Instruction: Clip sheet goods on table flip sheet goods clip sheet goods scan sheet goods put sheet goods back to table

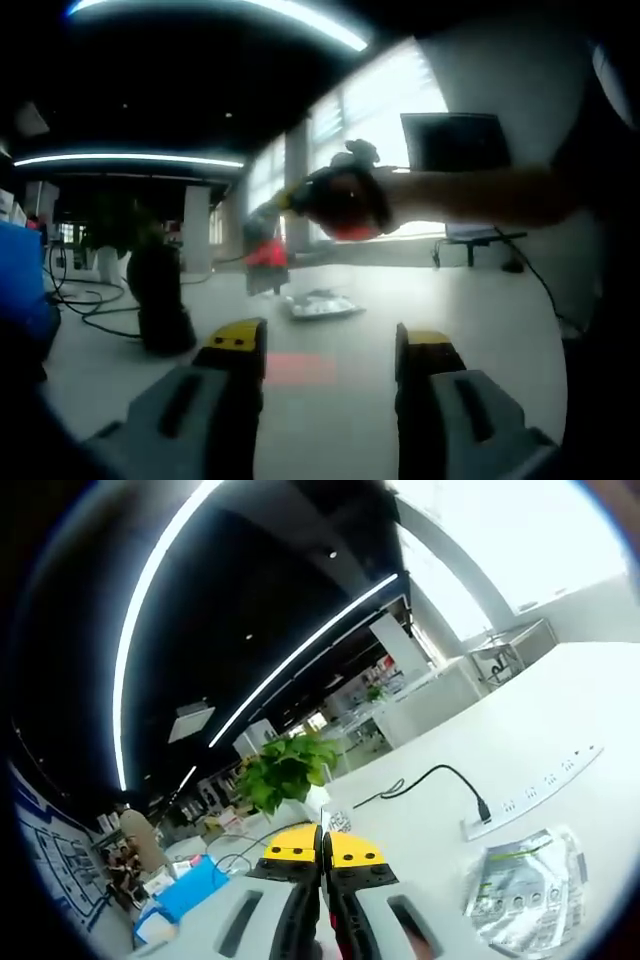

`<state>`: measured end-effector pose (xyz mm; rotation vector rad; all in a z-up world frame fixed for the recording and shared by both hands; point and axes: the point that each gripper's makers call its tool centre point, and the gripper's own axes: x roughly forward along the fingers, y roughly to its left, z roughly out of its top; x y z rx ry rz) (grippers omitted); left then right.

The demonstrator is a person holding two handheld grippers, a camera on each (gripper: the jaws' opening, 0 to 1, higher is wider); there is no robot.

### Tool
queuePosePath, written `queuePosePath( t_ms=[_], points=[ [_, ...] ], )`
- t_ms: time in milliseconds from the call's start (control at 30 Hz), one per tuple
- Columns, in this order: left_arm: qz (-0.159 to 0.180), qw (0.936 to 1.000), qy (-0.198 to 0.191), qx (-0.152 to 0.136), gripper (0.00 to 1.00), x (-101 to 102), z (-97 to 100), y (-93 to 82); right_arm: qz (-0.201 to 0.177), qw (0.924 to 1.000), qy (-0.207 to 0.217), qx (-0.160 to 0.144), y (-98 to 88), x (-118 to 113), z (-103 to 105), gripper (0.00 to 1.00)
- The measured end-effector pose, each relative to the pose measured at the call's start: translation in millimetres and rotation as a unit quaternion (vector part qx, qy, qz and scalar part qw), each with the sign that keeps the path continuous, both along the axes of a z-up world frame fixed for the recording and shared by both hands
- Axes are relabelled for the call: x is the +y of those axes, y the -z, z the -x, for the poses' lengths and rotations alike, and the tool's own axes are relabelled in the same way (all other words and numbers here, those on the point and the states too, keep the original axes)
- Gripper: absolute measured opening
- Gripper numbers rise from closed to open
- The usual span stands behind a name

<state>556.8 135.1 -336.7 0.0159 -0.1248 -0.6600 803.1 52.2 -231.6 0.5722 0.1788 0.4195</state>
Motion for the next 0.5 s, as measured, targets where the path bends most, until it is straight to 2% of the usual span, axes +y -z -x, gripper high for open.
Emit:
queuePosePath(
  t_ms=[100,500],
  points=[
    [-0.001,1.0000,0.000,0.000,0.44,0.2,-0.4,0.1,-0.005,1.0000,-0.004,0.005,3.6,6.8,2.6,0.00],
    [0.001,1.0000,0.002,-0.001,0.44,1.7,-0.8,-0.1,-0.007,0.9999,-0.011,0.010,4.4,8.7,2.4,0.00]
  ],
)
